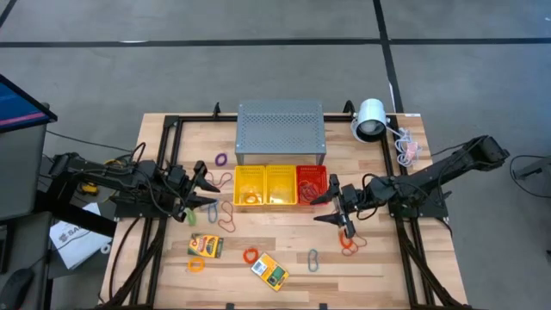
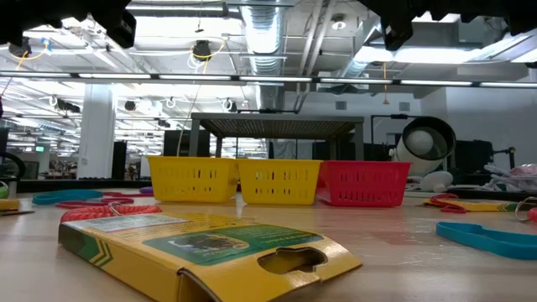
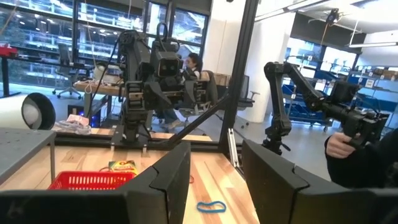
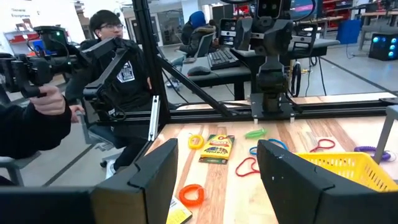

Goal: Pick & Place Office Desk Supplies
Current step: Put the violet spring keychain into the left yellow bin

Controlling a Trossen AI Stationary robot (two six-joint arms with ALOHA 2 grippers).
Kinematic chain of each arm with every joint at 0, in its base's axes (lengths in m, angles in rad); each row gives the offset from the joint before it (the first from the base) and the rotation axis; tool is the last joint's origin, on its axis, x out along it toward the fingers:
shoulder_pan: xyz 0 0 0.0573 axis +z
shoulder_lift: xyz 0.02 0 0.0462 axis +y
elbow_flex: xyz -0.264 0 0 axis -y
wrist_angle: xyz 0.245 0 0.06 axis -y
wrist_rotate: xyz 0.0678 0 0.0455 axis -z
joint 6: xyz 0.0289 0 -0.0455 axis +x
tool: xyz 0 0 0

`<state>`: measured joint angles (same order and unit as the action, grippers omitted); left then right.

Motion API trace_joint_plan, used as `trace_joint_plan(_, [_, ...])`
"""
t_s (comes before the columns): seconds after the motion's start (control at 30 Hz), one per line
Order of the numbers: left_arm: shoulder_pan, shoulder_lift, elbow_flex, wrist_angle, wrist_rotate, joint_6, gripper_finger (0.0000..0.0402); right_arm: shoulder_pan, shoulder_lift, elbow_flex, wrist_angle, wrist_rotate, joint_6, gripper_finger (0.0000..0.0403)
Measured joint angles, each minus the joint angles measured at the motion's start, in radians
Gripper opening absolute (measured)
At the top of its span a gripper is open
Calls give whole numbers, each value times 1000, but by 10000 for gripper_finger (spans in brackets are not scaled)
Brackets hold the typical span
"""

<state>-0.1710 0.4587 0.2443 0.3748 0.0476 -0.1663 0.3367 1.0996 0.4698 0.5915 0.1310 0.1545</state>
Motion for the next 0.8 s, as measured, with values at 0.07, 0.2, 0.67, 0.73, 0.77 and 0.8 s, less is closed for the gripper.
trace_joint_plan(0.07, [0,0,0,13,1,-4,141,0,0,0,0,0,0,211])
trace_joint_plan(0.2, [0,0,0,29,0,-6,141,0,0,0,0,0,-2,211])
trace_joint_plan(0.67, [0,1,0,7,-2,-29,141,-12,0,0,0,0,-35,211])
trace_joint_plan(0.73, [0,3,0,-4,-4,-35,141,-16,0,0,0,0,-35,211])
trace_joint_plan(0.77, [0,8,0,-5,-4,-41,141,-20,0,0,0,0,-34,211])
trace_joint_plan(0.8, [0,11,0,-11,-4,-45,141,-23,0,0,0,0,-35,211])
